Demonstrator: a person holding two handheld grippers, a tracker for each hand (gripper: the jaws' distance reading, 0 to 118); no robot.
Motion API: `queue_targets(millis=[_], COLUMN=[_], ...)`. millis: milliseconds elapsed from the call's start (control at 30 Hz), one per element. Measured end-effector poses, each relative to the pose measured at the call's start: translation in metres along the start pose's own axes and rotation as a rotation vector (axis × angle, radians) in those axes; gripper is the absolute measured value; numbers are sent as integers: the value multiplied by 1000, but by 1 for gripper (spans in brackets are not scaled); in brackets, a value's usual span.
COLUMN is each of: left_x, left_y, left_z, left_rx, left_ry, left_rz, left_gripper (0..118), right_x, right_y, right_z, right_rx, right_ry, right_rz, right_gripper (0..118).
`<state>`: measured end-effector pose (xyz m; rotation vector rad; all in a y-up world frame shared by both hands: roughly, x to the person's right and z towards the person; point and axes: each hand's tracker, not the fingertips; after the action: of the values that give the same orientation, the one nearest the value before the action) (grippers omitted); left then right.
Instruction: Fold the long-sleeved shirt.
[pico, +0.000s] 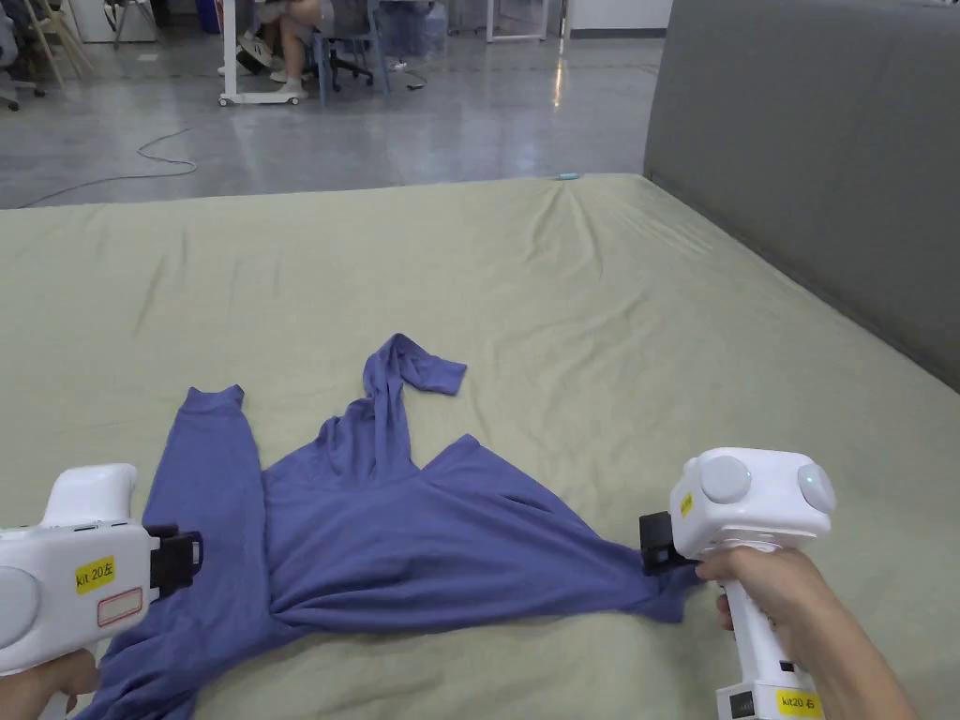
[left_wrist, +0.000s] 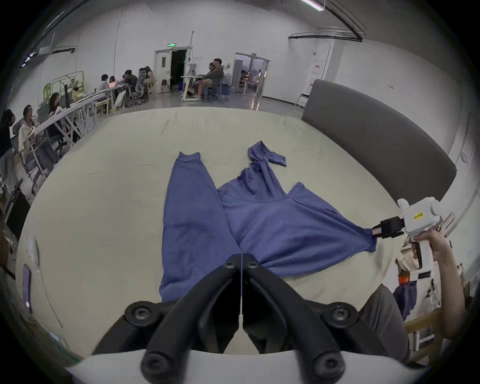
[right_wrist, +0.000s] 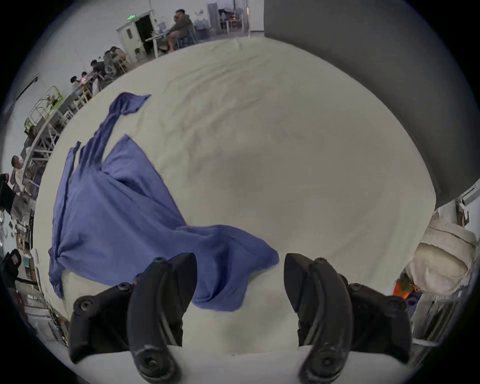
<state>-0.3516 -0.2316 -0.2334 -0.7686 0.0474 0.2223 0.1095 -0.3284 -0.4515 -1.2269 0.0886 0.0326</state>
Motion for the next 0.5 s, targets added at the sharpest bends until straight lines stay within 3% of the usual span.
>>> queue_targets(millis=[67, 200, 267, 467, 500], left_x=[3, 12, 17, 21, 20], left_y=[11, 38, 56, 112, 119], left_z=[-14, -50, -76, -177, -194], left_rx=[-11, -23, -31, -48, -75], left_ry=[-4, -7, -22, 44, 48], left_rz=[-12, -42, -64, -113, -145], left_gripper=[0, 0, 0, 0, 16], right_x=[2, -5, -7, -10, -8], right_y=[6, 11, 10, 6, 7], right_z=[-14, -30, -25, -34, -35], right_rx=[-21, -51, -1, 13, 11], right_ry=[20, -9, 30, 20, 22], right_rz=[14, 44, 67, 83, 80], right_gripper=[63, 33, 1, 1, 1])
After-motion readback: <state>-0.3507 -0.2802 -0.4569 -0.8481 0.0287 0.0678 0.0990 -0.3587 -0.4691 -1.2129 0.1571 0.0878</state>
